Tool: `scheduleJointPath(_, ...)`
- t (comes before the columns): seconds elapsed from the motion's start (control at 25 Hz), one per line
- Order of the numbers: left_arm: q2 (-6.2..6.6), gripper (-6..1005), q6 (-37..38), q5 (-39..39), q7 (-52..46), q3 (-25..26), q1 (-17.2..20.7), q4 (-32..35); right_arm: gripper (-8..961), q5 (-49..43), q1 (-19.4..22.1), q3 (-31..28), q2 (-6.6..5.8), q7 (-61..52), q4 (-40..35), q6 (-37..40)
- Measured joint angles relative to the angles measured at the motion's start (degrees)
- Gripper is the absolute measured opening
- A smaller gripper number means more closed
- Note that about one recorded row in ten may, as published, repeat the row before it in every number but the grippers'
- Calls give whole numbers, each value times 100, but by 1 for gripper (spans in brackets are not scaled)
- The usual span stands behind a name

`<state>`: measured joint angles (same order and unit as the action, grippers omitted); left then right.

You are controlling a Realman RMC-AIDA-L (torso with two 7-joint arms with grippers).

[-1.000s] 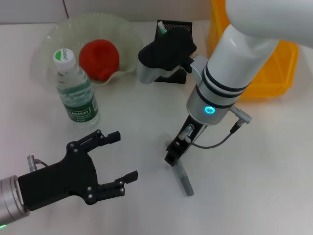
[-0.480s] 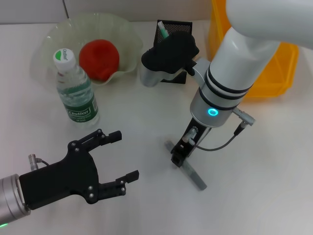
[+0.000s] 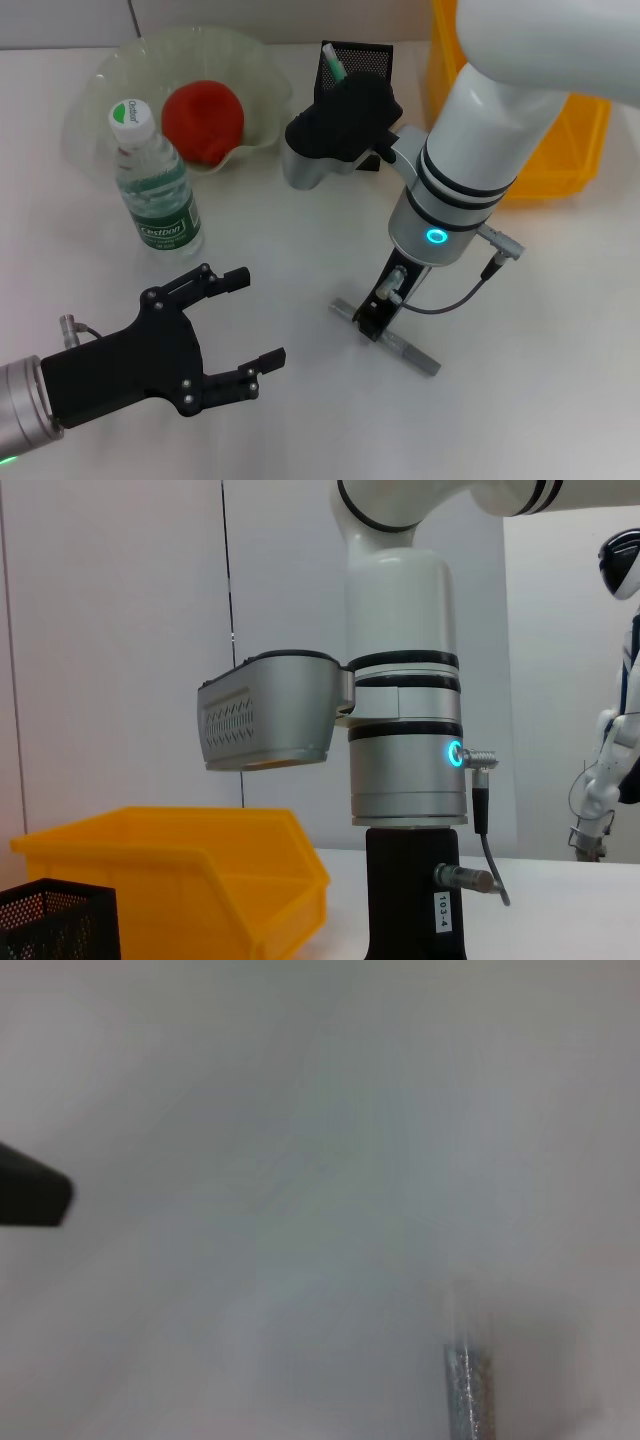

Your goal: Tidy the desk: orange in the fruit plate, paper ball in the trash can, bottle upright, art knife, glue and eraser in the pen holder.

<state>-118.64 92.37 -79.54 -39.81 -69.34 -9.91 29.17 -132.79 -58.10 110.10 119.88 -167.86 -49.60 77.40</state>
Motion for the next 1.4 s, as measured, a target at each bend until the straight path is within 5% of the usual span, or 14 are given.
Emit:
scheduleJointPath(0.24, -1, 859, -1, 0, 0, 13, -2, 0, 124, -36, 212, -208, -38, 46, -490, 87)
scheduleJointPath(0.52, -1, 859, 7, 4, 0, 19, -3, 0, 116, -760, 670, -1761, -59, 396, -1577, 325)
scheduleJointPath(0.72, -1, 859, 6, 8, 0, 19, -2, 0, 114, -872, 1531, -2730, -35, 983, -2900, -680)
scheduleJointPath(0.84, -1, 859, 0, 19, 0, 7, -14, 0, 113, 196, 2119, -2951, -26, 2013, -2984, -1945)
scheduleJointPath(0.88, -1, 859, -1, 24, 0, 1, -18, 0, 113, 1391, 2459, -2908, -26, 3191, -2740, -2743)
scheduleJointPath(1.0, -1, 859, 0, 30, 0, 5, -20, 0, 112, 2604, 2666, -2839, -22, 4492, -2350, -3252)
scheduleJointPath(1.28, -1, 859, 19, 35, 0, -11, -72, 1, 119, 6653, 2385, -2765, -13, 9250, 171, -3565)
scheduleJointPath(1.4, -1, 859, 22, 35, 0, -18, -73, 0, 127, 7204, 2289, -2761, -12, 9973, 589, -3551)
